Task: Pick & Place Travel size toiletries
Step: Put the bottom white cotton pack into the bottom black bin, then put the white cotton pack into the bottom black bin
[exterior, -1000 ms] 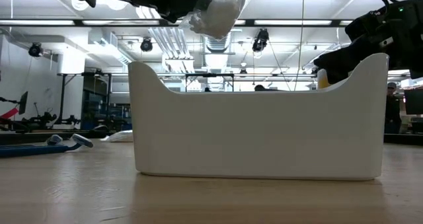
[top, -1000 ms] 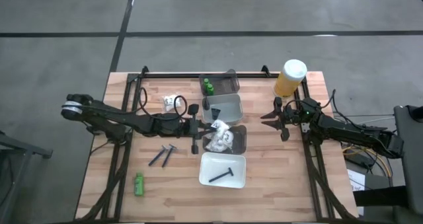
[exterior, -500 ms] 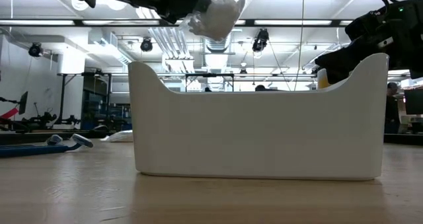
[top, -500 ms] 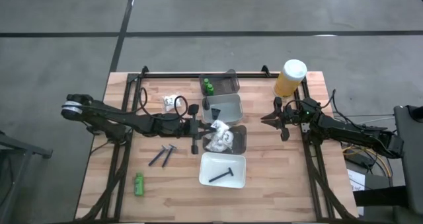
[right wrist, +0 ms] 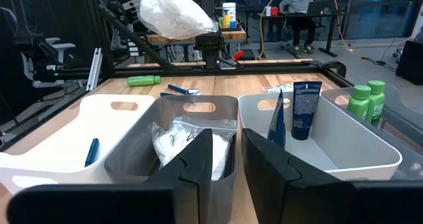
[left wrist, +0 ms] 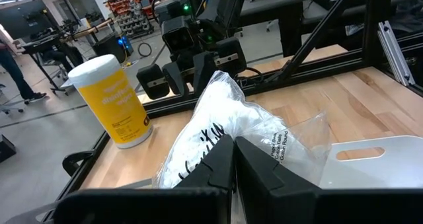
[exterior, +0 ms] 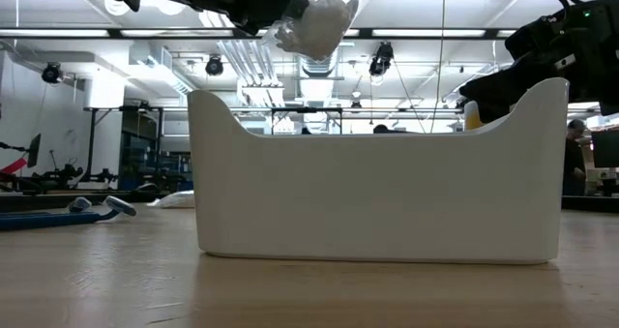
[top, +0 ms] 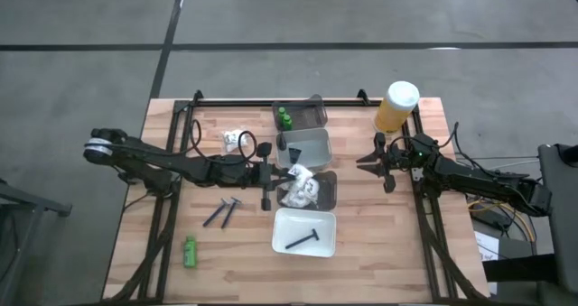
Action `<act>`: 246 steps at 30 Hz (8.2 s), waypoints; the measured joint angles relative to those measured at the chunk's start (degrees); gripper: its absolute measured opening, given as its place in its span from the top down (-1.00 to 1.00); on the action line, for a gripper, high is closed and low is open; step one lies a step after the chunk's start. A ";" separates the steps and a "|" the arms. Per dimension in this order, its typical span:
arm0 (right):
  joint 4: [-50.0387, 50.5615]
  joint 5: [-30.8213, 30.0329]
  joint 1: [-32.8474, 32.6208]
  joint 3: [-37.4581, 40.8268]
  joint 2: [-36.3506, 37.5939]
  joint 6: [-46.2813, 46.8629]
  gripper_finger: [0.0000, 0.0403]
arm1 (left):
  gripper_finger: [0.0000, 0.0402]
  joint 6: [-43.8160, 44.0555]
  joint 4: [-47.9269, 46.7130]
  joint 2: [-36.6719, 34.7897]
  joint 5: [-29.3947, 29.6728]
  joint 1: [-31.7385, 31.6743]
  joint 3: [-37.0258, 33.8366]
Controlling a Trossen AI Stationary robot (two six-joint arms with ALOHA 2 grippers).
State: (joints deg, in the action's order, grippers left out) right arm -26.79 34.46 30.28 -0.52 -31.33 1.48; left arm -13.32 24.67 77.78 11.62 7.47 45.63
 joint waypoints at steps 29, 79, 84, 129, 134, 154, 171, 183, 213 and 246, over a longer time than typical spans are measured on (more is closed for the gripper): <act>0.00 0.02 0.00 -0.02 0.00 0.00 0.20 | 0.91 0.00 0.25 0.00 0.02 -0.01 0.00; -0.02 0.02 -0.02 -0.01 0.00 0.00 0.37 | 0.89 -15.50 -15.54 28.37 5.10 -1.50 21.92; 0.01 0.00 -0.02 0.00 0.00 0.00 0.45 | 0.77 -15.52 -15.16 28.48 6.03 -1.52 21.81; 0.42 0.00 -0.02 0.00 -0.26 0.00 0.50 | 0.35 2.64 1.20 -30.31 14.76 -2.54 -19.50; 0.42 0.00 -0.02 -0.01 -0.26 0.00 0.43 | 0.35 7.87 -2.17 -32.01 21.35 -2.54 -23.39; 0.42 0.00 -0.02 -0.01 -0.26 0.00 0.18 | 0.35 21.02 -20.96 -24.23 20.68 -20.07 -22.29; 0.42 0.00 -0.02 0.00 -0.26 0.00 0.01 | 0.35 19.31 -34.83 -1.74 6.46 -35.87 -12.17; 0.40 0.00 -0.02 -0.01 -0.26 0.00 0.11 | 0.35 15.76 -30.71 7.75 10.17 -37.38 -11.41; 0.42 0.00 0.00 -0.02 -0.26 0.00 0.59 | 0.99 16.82 -31.05 -2.57 8.87 -35.59 -12.31; 0.42 0.00 0.00 0.00 -0.26 0.00 0.53 | 1.00 16.47 -32.71 -26.23 7.81 -28.55 -11.13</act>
State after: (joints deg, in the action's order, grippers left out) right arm -26.37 34.46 30.28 -0.52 -31.59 1.48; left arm 3.15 -8.04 51.55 19.43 -21.08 34.50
